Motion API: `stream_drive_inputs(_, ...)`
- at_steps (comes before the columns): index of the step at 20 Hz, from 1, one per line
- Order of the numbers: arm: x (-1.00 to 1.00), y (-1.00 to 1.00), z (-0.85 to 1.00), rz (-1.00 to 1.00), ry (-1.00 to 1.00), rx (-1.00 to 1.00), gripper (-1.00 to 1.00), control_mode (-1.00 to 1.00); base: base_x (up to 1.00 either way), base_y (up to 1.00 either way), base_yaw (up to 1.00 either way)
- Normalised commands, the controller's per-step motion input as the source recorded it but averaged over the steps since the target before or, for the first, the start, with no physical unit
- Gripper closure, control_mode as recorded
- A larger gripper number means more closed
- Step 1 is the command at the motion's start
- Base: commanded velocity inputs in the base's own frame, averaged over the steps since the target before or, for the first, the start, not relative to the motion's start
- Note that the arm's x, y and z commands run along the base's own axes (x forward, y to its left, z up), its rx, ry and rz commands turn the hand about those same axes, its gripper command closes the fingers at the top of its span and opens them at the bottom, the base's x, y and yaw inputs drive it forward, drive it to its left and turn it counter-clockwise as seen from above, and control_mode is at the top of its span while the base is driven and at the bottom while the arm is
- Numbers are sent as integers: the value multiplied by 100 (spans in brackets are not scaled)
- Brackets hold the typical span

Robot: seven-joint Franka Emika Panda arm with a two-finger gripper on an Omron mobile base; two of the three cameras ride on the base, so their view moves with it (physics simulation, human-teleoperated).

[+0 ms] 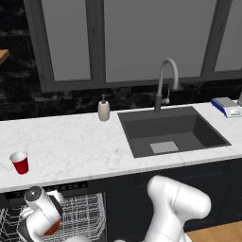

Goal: Pick up the cup and bowl from the counter, place them in the dishwasher, and close the dishwasher door.

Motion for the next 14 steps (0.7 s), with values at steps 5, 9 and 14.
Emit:
stream_drive_inputs(5,-27,0,99,0,-14,12,-100,-100,0,0,0)
stream_drive_inputs(9,0,0,100,0,-4,15,-100,-100,0,0,0)
stream_drive_inputs(14,0,0,100,0,-1,16,-100,-100,0,0,0)
